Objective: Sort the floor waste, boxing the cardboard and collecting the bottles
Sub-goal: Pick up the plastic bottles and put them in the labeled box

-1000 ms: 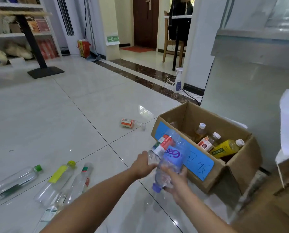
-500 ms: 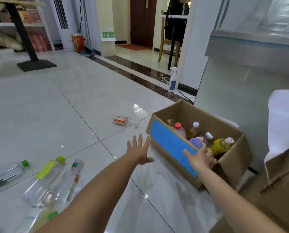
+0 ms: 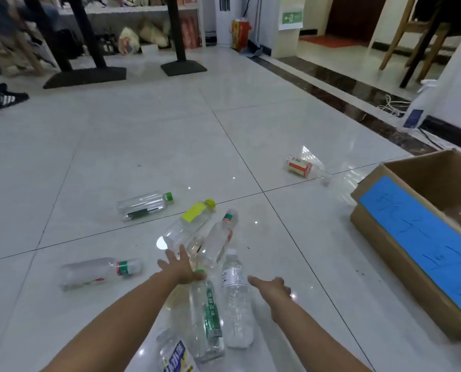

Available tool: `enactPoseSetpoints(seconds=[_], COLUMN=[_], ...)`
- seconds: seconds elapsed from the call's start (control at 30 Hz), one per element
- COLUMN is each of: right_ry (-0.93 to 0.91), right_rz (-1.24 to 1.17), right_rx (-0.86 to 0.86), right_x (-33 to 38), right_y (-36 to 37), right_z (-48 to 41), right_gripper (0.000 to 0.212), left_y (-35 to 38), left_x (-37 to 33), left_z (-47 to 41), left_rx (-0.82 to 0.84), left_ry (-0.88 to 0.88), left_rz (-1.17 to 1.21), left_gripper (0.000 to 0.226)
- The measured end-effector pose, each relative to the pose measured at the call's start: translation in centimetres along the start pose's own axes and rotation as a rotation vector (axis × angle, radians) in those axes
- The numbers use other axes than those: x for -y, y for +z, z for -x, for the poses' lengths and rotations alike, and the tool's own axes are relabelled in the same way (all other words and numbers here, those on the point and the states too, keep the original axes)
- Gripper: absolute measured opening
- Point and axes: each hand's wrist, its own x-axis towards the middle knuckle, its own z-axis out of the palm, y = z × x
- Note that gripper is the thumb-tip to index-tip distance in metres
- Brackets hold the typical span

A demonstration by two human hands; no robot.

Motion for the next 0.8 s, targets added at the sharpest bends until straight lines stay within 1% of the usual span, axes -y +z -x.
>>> enactPoseSetpoints(seconds=[0.03, 0.1, 0.17, 0.27, 0.37, 0.43, 0.47, 0.57, 0.63, 0.7, 0.77, 0.8], right_ry=[0.04, 0.09, 0.11, 0.102, 0.075, 0.066, 0.064, 0.053, 0.039, 0.022, 0.008, 0.003], right_rz=[0.001, 0.007, 0.026, 0.079, 0.059, 0.048, 0.04, -0.003, -0.035, -0.056, -0.071, -0.087], right_rx=[0.057, 0.118, 0.125, 0.099, 0.085, 0.085, 0.094, 0.131, 0.136, 0.148, 0.165, 0.169], right_x=[-0.4, -1.2, -1.9, -2.4, -3.0, -3.4, -3.6, -4.0, -4.3, -4.6, -4.9, -5.1], right_y=[1.6, 4.0, 5.5, 6.7, 7.2, 7.3, 7.3, 7.2, 7.3, 7.2, 6.8, 6.6], right_z=[-0.1, -0.5, -1.1, -2.0, -2.7, -3.1, -3.2, -3.6, -3.6, -3.6, -3.5, -3.6], right_gripper=[0.093, 0.095, 0.096, 0.095, 0.093, 0.09, 0.089, 0.089, 0.09, 0.09, 0.088, 0.083], left_y=[0.4, 1.6, 2.8, 4.0, 4.4, 5.2, 5.7, 7.6, 8.6, 9.4, 9.9, 10.1], left_x=[1.1, 2.5, 3.0, 2.8, 2.2, 1.7, 1.2, 0.1, -0.7, -1.5, -2.5, -2.9], left_z=[0.1, 0.3, 0.7, 1.8, 2.4, 2.3, 2.4, 2.8, 3.2, 3.7, 4.2, 4.3], left_rx=[0.012, 0.003, -0.012, 0.043, 0.019, -0.019, -0.045, -0.126, -0.134, -0.059, 0.026, 0.049], left_ry=[-0.041, -0.148, -0.268, -0.409, -0.443, -0.446, -0.458, -0.507, -0.495, -0.441, -0.403, -0.416], left_rz=[0.046, 0.148, 0.27, 0.564, 0.866, 1.074, 1.12, 1.191, 1.238, 1.223, 1.095, 1.024], left_gripper=[0.116, 0.115, 0.111, 0.112, 0.111, 0.105, 0.101, 0.075, 0.066, 0.067, 0.076, 0.082])
